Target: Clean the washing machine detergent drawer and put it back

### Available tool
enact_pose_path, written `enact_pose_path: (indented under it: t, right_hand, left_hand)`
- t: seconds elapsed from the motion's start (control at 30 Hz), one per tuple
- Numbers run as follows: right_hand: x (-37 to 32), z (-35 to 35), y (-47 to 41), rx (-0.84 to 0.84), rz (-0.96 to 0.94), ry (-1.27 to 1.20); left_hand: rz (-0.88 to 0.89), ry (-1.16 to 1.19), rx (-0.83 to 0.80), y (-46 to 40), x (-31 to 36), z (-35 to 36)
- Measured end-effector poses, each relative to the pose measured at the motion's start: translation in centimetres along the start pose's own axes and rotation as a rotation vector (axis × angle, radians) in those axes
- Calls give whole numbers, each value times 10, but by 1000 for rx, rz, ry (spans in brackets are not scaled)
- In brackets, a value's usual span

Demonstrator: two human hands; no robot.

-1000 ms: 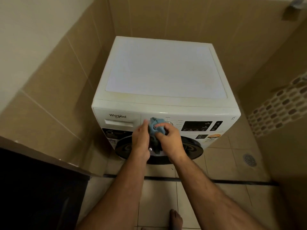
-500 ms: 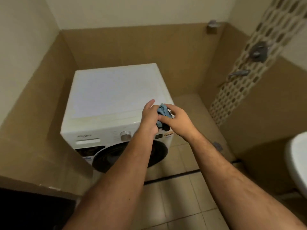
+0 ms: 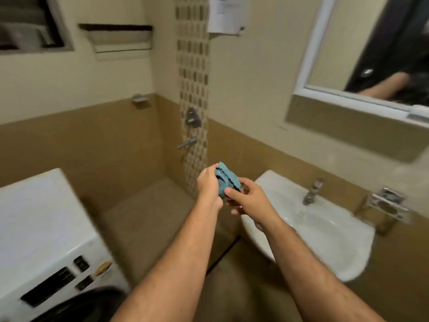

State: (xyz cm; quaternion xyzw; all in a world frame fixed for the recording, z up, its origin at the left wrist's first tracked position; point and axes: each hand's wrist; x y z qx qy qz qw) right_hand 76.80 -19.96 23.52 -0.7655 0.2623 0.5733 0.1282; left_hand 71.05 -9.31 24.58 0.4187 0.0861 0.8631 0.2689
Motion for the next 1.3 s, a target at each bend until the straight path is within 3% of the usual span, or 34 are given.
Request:
enact_pose_path:
  t: [0.37,0.53,0.67,0.83,1.07,1.2,1.3]
  right_hand:
    - [55,-180,-1,601,133,-109]
    - [86,-259,28,921,231,-74]
    - [116,-309,52,1063,298,11]
    - [154,-358,48,1053,351,231]
    - [200,-419,5,858,348,577]
    - [223,-431,-7,650,498,1021]
    - [228,-437,-11,611,495,1087]
  left_hand:
    - [-345,-234,-548,3,-159,168]
    - [-407,-460,-862,31,-227,228]
    - [-405,-651,-1012,50,-277,257]
    - [-261,-835,-996,43,-326,274]
    - [17,-1120,-942,11,-374,296]
    - [111,-1310,-966,-7,-386,287]
    - [174,-1366,-943,-12,-389,280]
Point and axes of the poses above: each hand's wrist, its own y-axis away from the middle knuckle, its own z-axis out of the palm, x = y × z, and after that the axes turned 15 degrees about y, right-handed
